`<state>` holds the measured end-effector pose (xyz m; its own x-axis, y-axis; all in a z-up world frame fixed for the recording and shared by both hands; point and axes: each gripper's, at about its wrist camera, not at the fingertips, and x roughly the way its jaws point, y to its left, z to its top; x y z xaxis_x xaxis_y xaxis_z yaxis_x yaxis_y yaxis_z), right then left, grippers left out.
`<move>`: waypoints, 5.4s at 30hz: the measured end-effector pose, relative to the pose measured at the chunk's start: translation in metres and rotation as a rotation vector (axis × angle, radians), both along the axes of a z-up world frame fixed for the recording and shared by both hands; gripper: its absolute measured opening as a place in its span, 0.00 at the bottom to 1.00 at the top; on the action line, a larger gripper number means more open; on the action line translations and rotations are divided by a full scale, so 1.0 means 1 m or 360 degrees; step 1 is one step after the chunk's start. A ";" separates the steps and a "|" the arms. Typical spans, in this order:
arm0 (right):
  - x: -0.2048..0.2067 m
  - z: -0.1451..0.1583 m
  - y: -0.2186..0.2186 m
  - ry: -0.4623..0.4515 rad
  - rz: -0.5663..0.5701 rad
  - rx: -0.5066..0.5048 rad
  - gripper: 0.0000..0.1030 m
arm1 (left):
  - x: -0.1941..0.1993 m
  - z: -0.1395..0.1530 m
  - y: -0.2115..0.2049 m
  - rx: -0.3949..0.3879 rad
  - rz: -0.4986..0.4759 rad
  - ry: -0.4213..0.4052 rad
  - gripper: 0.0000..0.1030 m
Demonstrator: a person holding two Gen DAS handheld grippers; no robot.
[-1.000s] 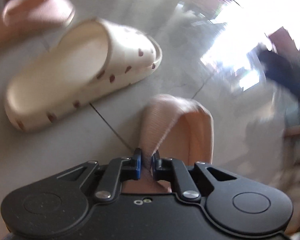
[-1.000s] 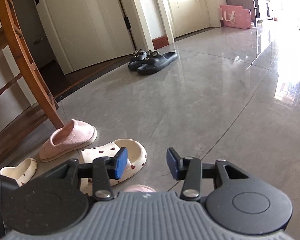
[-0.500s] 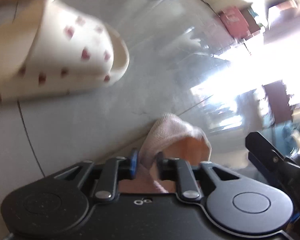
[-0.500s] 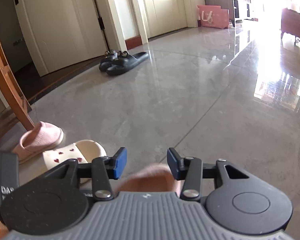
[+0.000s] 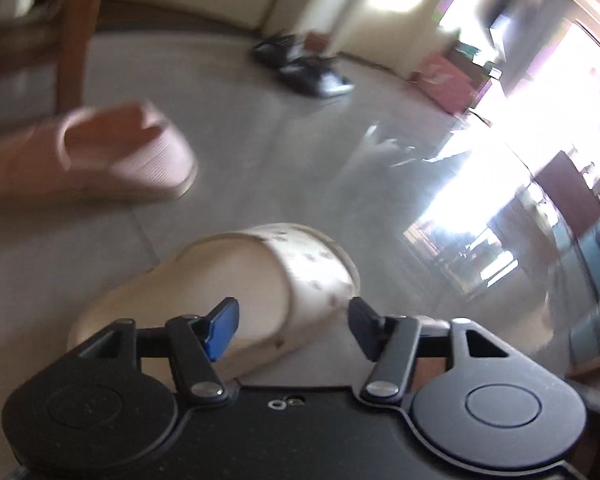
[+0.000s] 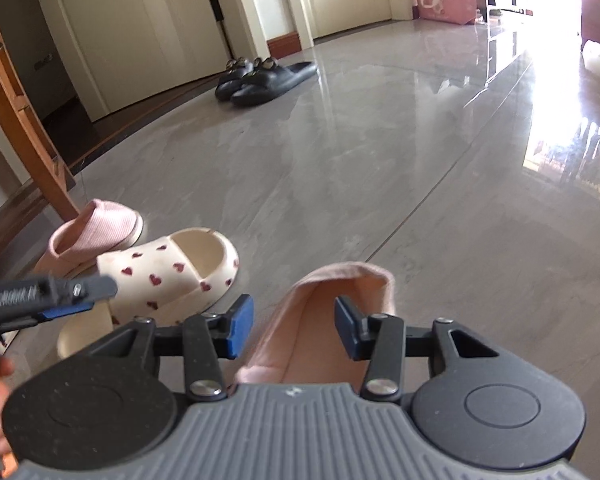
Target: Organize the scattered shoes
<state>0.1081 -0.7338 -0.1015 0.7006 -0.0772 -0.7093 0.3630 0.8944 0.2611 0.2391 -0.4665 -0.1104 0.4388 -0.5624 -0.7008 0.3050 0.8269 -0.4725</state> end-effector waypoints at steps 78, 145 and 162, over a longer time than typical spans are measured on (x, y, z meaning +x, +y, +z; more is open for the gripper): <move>0.019 0.011 0.042 0.0066 0.0133 -0.0036 0.56 | 0.162 -0.043 -0.055 -0.0434 0.0018 0.0636 0.24; -0.053 0.023 -0.005 -0.0019 -0.0176 -0.0061 0.57 | -0.110 -0.029 -0.108 0.0017 -0.0727 0.0328 0.26; -0.015 0.013 -0.035 -0.0017 -0.0163 -0.0113 0.57 | -0.054 -0.039 -0.093 -0.0286 -0.0188 0.0318 0.37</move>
